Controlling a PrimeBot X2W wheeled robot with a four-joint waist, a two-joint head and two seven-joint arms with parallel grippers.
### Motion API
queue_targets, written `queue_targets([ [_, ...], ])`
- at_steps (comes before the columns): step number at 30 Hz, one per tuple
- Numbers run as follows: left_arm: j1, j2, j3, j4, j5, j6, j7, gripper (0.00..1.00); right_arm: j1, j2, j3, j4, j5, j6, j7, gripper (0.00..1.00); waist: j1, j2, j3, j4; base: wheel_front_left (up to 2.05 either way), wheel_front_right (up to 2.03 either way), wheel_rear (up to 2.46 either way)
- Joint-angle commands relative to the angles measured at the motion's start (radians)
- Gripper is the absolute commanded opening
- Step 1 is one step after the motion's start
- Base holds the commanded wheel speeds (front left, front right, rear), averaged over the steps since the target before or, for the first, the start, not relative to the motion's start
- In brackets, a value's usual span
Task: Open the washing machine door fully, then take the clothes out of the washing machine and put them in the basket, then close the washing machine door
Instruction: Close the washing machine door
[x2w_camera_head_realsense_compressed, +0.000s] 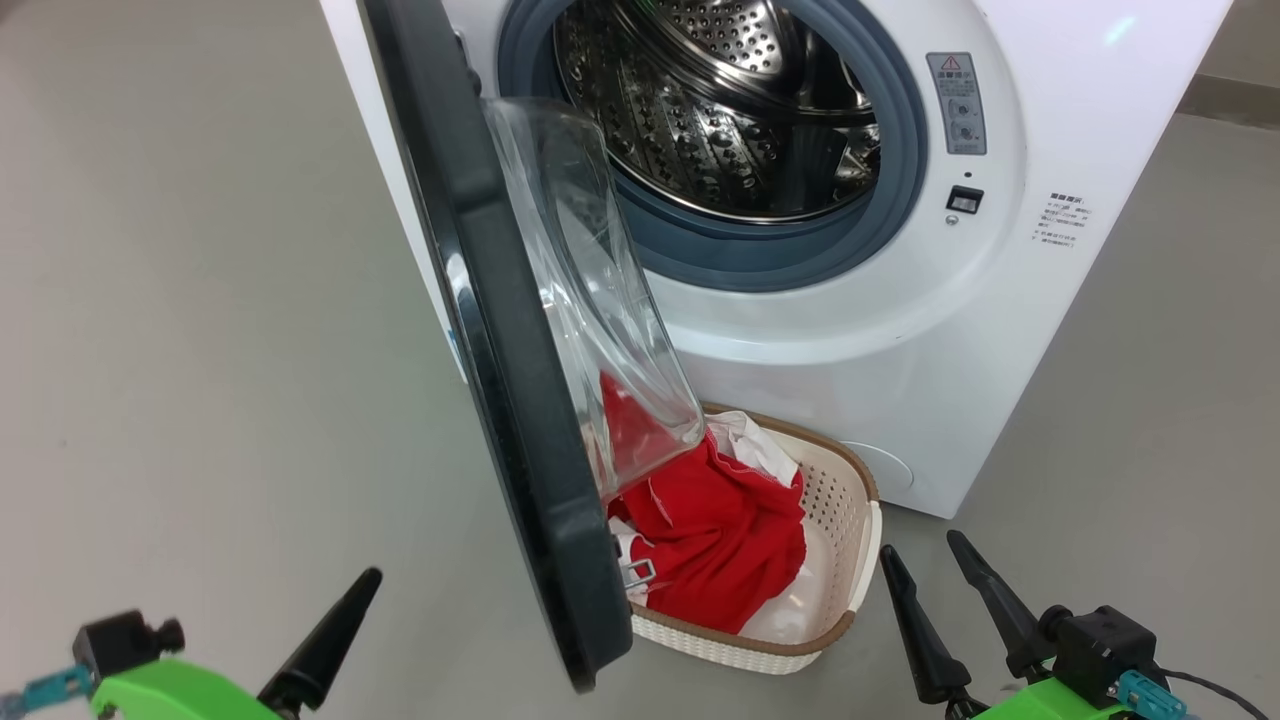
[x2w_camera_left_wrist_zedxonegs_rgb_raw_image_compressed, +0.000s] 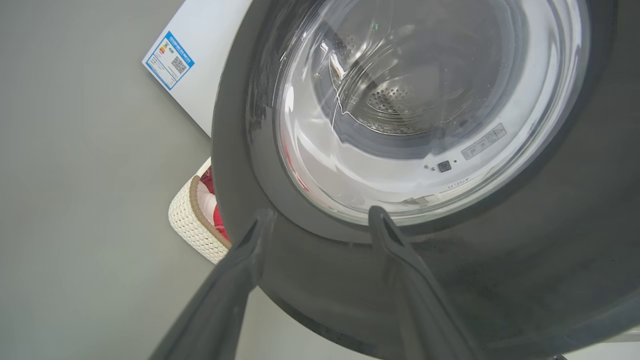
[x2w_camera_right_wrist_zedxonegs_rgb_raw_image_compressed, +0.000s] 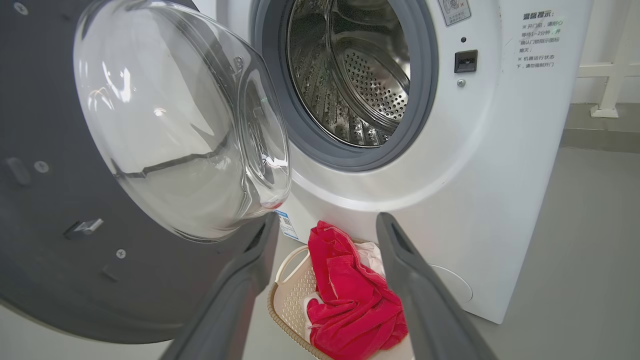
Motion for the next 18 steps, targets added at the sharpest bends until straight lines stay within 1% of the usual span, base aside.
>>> queue_targets([
  [1,-0.016,0.026,0.036,-0.011,-0.003,-0.007,-0.018,1.00,-0.004,0.000,0.027,-0.021,0.003,0.008,-0.006,1.00,0.0000,0.0000,-0.001,0.001,0.00,0.00,0.00],
  [11,0.030,0.004,-0.019,0.071,0.052,-0.007,-0.185,1.00,-0.001,0.000,0.034,-0.011,0.009,0.008,-0.006,1.00,0.0000,0.0000,-0.008,0.007,0.00,0.00,0.00],
  [18,0.033,0.011,-0.062,0.117,0.112,-0.007,-0.325,1.00,0.004,0.001,0.038,-0.008,0.010,0.008,-0.006,1.00,0.0000,0.0000,-0.017,0.006,0.00,0.00,0.00],
])
